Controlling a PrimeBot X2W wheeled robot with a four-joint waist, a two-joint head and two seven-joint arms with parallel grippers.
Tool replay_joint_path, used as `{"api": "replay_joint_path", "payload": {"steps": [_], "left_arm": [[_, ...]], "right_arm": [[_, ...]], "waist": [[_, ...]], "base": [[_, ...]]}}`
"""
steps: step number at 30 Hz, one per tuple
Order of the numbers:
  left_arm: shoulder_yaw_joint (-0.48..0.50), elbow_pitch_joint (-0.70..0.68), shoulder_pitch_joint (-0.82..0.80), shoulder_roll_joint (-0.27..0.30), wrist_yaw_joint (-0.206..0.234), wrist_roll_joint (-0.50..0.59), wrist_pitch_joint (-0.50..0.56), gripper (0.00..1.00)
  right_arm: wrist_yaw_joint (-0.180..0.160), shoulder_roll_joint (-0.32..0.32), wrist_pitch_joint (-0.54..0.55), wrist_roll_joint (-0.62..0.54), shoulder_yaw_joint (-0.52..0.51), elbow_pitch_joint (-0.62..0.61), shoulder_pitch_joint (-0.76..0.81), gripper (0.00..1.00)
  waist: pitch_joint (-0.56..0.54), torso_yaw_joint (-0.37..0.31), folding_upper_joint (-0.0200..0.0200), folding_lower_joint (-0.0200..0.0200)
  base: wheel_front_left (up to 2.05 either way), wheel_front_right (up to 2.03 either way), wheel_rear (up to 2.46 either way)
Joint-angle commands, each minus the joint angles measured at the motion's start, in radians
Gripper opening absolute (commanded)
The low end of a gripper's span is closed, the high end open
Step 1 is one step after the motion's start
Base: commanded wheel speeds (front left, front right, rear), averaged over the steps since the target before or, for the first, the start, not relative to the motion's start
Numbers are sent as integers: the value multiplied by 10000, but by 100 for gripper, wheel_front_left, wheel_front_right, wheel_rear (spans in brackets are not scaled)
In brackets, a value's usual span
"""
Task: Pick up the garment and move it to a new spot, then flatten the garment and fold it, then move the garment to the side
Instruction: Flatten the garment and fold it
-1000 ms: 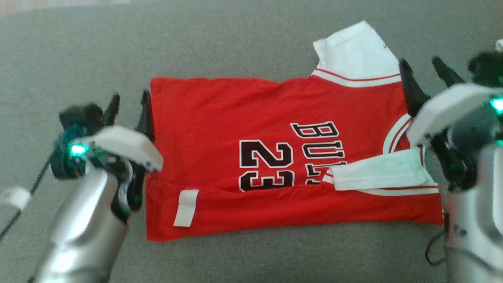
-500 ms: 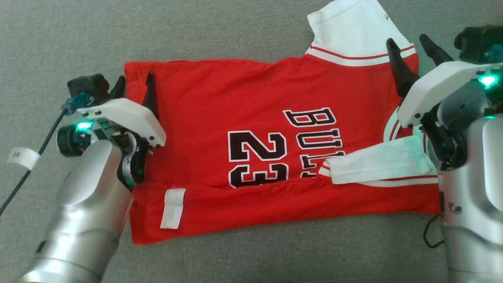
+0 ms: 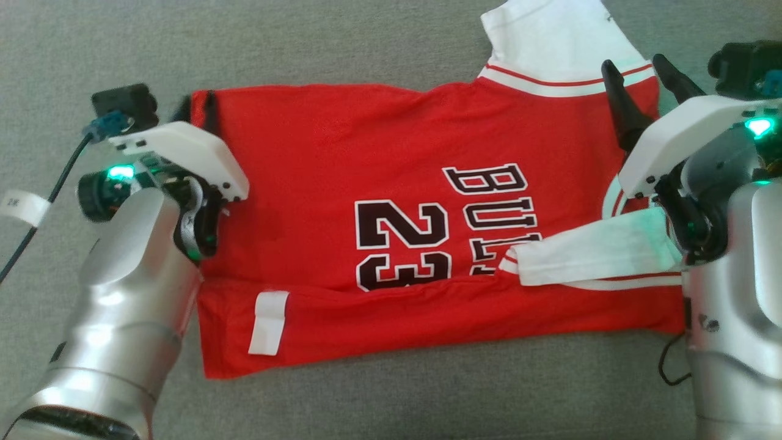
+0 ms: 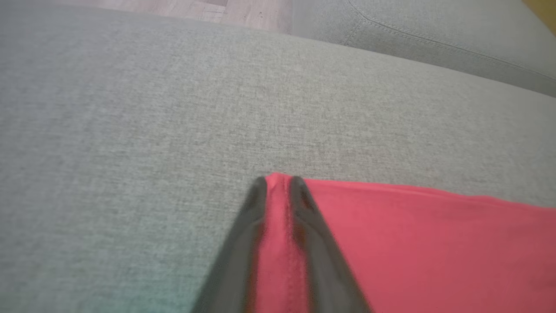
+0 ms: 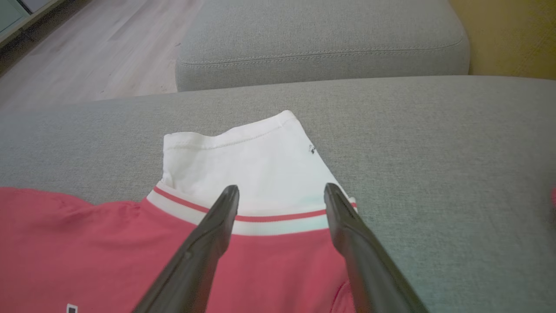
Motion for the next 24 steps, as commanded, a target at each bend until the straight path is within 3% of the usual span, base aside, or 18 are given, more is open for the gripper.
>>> {"api": "replay_joint_path", "payload": {"steps": [1,7,14,23,24], "left_arm": [[45,111,40,80,-106,-103,280,0],[-89,37,-132,-51,-253,-12,-12,0],[-470,-561,-316,-457,-603,262,-807,0],[-763,-1090,-314,-706,-820,388,-1323,0],[-773,-1105,-299,-699,-812,395,-1348,0]], "right_arm": [[-7,-15,114,64,148,-368,-416,100],[-7,-177,552,391,64,127,-1359,100],[-7,-1143,1291,73,-433,2604,-3865,100],[-7,-1712,1342,-510,-144,4620,-4881,100],[-7,-1739,1350,-518,-68,4783,-4897,91]], "waist": [[81,85,0,1],[376,385,0,1],[1076,1339,0,1],[1424,1897,0,1],[1413,1897,0,1]], "base": [[0,0,0],[0,0,0],[0,0,0],[0,0,0],[0,0,0]]}}
